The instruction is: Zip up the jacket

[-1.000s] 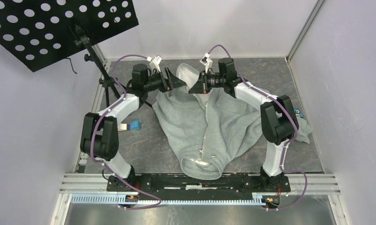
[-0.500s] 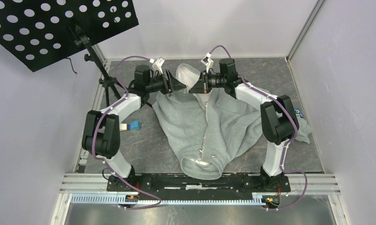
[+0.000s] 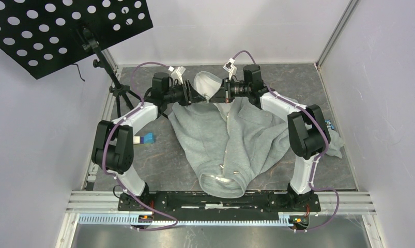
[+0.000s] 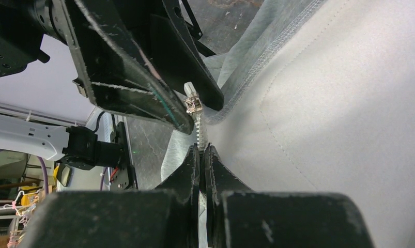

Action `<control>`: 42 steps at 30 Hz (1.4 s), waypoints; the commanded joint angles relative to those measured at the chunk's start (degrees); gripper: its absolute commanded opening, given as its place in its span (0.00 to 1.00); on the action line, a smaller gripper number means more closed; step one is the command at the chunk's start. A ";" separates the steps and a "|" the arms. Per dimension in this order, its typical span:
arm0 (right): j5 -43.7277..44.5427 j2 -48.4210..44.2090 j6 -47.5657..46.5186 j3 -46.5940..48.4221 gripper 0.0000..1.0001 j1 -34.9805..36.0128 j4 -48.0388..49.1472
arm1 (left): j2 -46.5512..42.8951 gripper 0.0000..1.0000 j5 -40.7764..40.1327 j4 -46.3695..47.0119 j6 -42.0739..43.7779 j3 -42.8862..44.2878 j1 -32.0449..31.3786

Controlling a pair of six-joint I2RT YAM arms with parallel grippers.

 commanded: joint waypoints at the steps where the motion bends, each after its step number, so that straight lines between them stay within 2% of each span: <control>1: -1.67 -1.89 1.43 -0.71 0.00 -0.16 4.13 | 1.20 0.42 -1.39 -1.29 2.24 3.19 -0.05; 4: -1.76 -1.75 1.93 -0.85 0.00 -0.15 4.68 | 1.62 0.39 -0.75 -0.37 1.33 3.29 -0.05; 11: -1.76 -1.67 2.21 -0.93 0.00 -0.15 4.90 | 1.85 0.49 2.23 3.38 -0.93 2.51 -0.01; 16: -1.76 -2.02 2.28 -1.05 0.00 -0.12 4.97 | 2.17 0.47 2.69 4.82 -1.93 2.25 -0.09; 20: -1.59 -2.24 2.47 -1.15 0.00 -0.09 5.08 | 2.51 0.39 2.97 6.04 -2.87 1.98 -0.05; 25: -0.74 -2.45 1.48 -1.31 0.00 0.01 4.16 | 2.22 0.21 2.54 6.43 -2.51 1.64 0.04; 31: 2.82 -3.31 -2.09 -0.57 0.00 0.00 -0.53 | 1.12 0.09 1.43 4.28 0.89 1.92 0.04; 33: 6.01 -3.75 -5.25 0.74 0.07 0.04 -4.59 | 0.53 0.04 0.41 2.16 2.99 2.22 0.04; 36: 12.23 -5.25 -9.37 1.97 0.27 -0.24 -9.53 | -0.51 0.02 -1.56 -1.83 6.90 2.99 0.04; 42: 27.54 -10.19 -8.39 -1.94 0.47 -3.18 -6.76 | -1.39 0.02 -7.30 -11.76 13.50 6.18 0.04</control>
